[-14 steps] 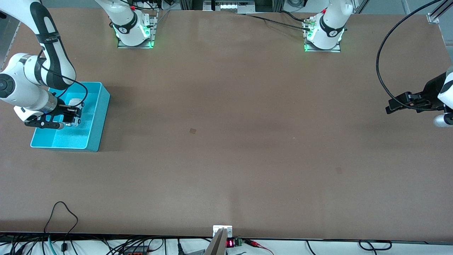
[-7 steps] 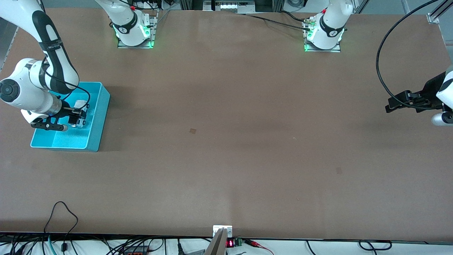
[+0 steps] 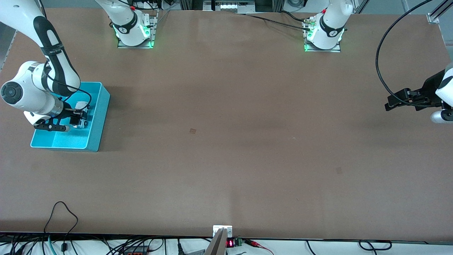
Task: Wind and store white jeep toy
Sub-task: 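Lower the jeep into the turquoise bin and open the right gripper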
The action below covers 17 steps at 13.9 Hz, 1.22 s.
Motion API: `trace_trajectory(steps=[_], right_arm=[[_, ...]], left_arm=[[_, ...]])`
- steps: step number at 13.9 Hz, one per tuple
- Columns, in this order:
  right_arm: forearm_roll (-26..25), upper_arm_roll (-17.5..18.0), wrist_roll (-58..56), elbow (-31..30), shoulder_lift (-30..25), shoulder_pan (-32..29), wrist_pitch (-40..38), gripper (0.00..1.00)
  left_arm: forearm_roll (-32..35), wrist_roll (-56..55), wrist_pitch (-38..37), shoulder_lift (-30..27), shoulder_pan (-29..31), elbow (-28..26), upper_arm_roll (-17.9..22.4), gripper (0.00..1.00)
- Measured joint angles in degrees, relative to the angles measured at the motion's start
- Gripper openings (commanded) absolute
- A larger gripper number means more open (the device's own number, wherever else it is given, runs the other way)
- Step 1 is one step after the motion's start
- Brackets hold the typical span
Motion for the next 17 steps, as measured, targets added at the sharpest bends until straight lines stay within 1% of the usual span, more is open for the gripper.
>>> trace_trajectory(steps=[2,4,6,7,8,10,11,13,14,16,17], right_arm=[[0.0,0.0,0.0,0.0,0.4,0.0,0.5,0.02],[0.0,0.0,0.0,0.0,0.9,0.0,0.8,0.09],[0.0,0.0,-0.1,0.0,1.2,0.0,0.9,0.13],[0.0,0.0,-0.1,0.0,1.3,0.0,0.9,0.24],[0.0,0.0,-0.1,0.0,1.4,0.0,0.9,0.4],[0.0,0.0,-0.1,0.0,1.4,0.0,0.9,0.56],[0.0,0.0,-0.1,0.0,1.4,0.0,0.9,0.69],[0.0,0.0,-0.1,0.0,1.4,0.0,0.9,0.79],[0.0,0.0,-0.1,0.0,1.4,0.0,1.0,0.8],[0.0,0.0,-0.1,0.0,1.4,0.0,1.0,0.89],[0.0,0.0,-0.1,0.0,1.4,0.0,1.0,0.96]], left_arm=[[0.0,0.0,0.0,0.0,0.0,0.0,0.0,1.0],[0.0,0.0,0.0,0.0,0.0,0.0,0.0,1.0],[0.0,0.0,0.0,0.0,0.0,0.0,0.0,1.0],[0.0,0.0,0.0,0.0,0.0,0.0,0.0,1.0],[0.0,0.0,0.0,0.0,0.0,0.0,0.0,1.0],[0.0,0.0,0.0,0.0,0.0,0.0,0.0,1.0],[0.0,0.0,0.0,0.0,0.0,0.0,0.0,1.0],[0.0,0.0,0.0,0.0,0.0,0.0,0.0,1.0],[0.0,0.0,0.0,0.0,0.0,0.0,0.0,1.0],[0.0,0.0,0.0,0.0,-0.1,0.0,0.0,1.0],[0.0,0.0,0.0,0.0,-0.2,0.0,0.0,1.0]])
